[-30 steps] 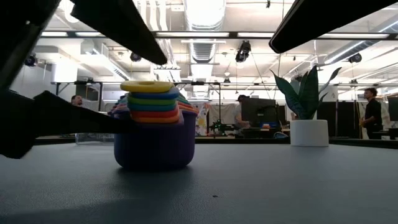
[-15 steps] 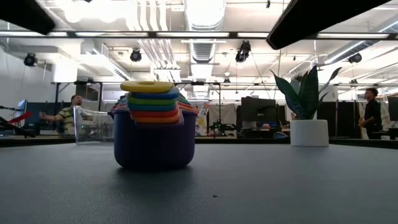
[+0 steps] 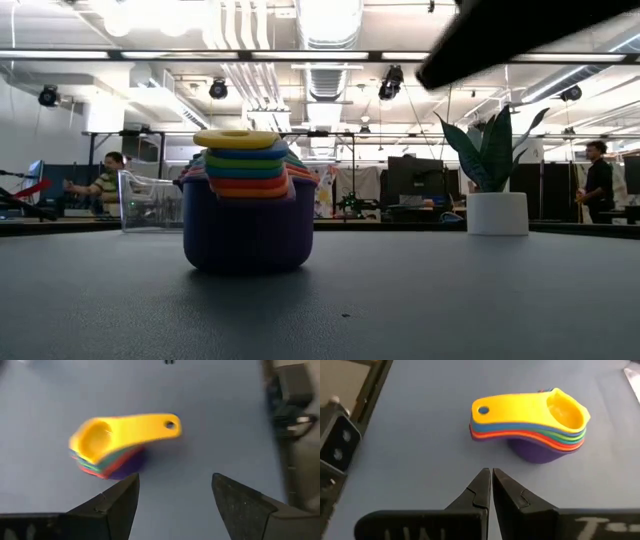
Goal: Nest measuring cups in basket
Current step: Put the nest measuring cups into the transparent bin
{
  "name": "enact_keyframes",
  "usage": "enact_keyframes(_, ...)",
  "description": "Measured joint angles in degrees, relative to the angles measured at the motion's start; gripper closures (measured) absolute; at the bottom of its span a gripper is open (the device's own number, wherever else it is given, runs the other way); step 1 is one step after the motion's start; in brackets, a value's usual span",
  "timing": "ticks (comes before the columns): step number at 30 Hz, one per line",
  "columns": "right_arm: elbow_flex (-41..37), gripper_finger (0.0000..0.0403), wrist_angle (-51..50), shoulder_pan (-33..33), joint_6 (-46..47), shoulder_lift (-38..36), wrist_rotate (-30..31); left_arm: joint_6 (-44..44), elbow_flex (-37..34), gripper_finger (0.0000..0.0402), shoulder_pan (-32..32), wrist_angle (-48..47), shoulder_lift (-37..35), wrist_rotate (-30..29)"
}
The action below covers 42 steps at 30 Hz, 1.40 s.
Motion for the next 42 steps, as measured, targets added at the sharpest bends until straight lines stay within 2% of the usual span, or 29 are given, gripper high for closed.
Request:
enact_keyframes(3,-1.9,0.0394,2.7,-0.5,-0.7,0.0,-0.9,-0.9,-10.2,0.0169,0.0,12.4,-6.0,0.6)
enact_keyframes(6,-4.2,0.0394,7.2,-1.8,-2.1,0.0,-0.9,-5.5,-18.4,0.0169,0.0,22.0,-11.7,0.5)
enact_keyframes(10,-5.4,0.0394,10.1,-4.1,-2.5,0.0,-3.7,-14.2,-26.6,0.0169,0.3,24.9,-16.8,0.5)
enact_keyframes(15,-6.7,0.0394,12.5,-6.9,-2.7,0.0,-7.0,-22.3,-32.5,0.0169,0.3,25.0,-20.1,0.6)
enact_keyframes(27,-10.6,0.0394,22.8,-12.5,-2.7,0.0,-18.5,-24.0,-33.6,0.0169,0.4,25.0,-21.5,1.7)
enact_keyframes(36,-10.7,0.0394,25.8,-16.2,-3.8,0.0,-23.0,-24.0,-33.6,0.0169,0.4,25.1,-21.5,1.7)
enact_keyframes(42,-10.7,0.0394,30.8,-18.7,-5.0,0.0,-23.2,-24.0,-33.6,0.0169,0.4,25.1,-21.5,1.7)
